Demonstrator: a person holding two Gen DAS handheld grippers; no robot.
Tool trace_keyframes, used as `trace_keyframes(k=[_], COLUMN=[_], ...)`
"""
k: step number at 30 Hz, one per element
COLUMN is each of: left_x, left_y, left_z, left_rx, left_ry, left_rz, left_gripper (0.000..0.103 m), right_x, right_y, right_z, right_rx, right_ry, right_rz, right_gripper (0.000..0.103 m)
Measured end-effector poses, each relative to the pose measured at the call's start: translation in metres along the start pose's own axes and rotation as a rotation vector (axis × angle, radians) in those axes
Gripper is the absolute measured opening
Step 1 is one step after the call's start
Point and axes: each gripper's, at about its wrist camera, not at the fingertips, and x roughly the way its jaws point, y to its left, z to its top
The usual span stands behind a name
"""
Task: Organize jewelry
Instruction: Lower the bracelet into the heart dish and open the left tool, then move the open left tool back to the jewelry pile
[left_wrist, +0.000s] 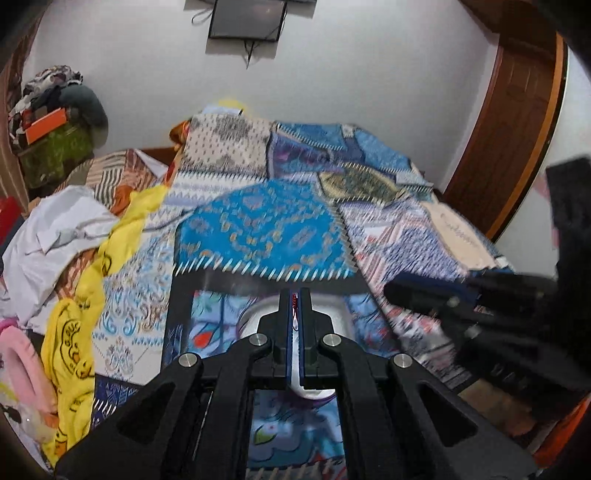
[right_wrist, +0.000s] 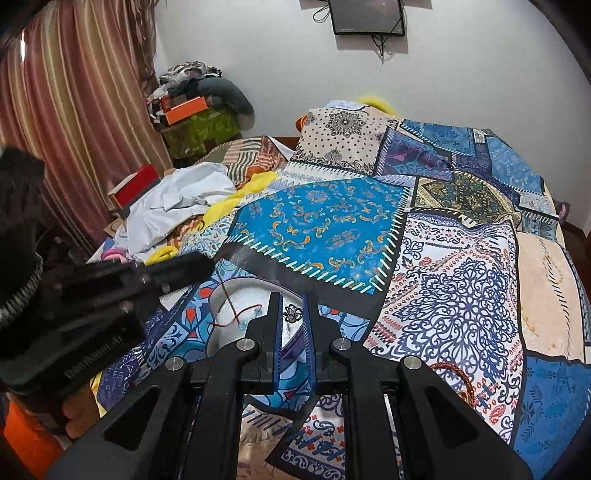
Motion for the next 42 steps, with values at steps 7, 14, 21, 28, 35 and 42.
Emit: trace_keyframes(k=[7,14,21,28,35,42], left_x=[0.006,0.004,-0.004,-0.004,-0.004,-0.009], left_y=[0.004,0.000,0.009,0.019,0.024,0.021], left_z=[-0.016,-0.026,-0.027,-0.031,-0.034,-0.032], left_rx=[0.025,0.069,0.053,0.021,-0.001,-0.004], left_ry=[0.043,0.057,0.036,0.045,0.059,0.056], left_rz=[0.018,0.051,0.080,0.107,0.131,0.137], left_gripper=[0.001,0.014,0.032,0.041,0.048,0.054], right_x=[0.009,0.022,0.035,0.044,0.045,0.031], right_y=[0.010,0.020,0.022,0.024,0.028,0.029], right_z=[0.003,0.004,0.002,-0.003,-0.006,-0.004], right_rx=[-0.026,-0.051,-0.045,-0.050,-0.065,-0.076], right_ry=[0.014,0.042,0.082,0.131,0.160,0.121], right_rz=[0.004,0.005,0.008,0.009,0.001,-0.036], right_gripper=[0.010,0.010,0.009,0.009,0.017,0.037])
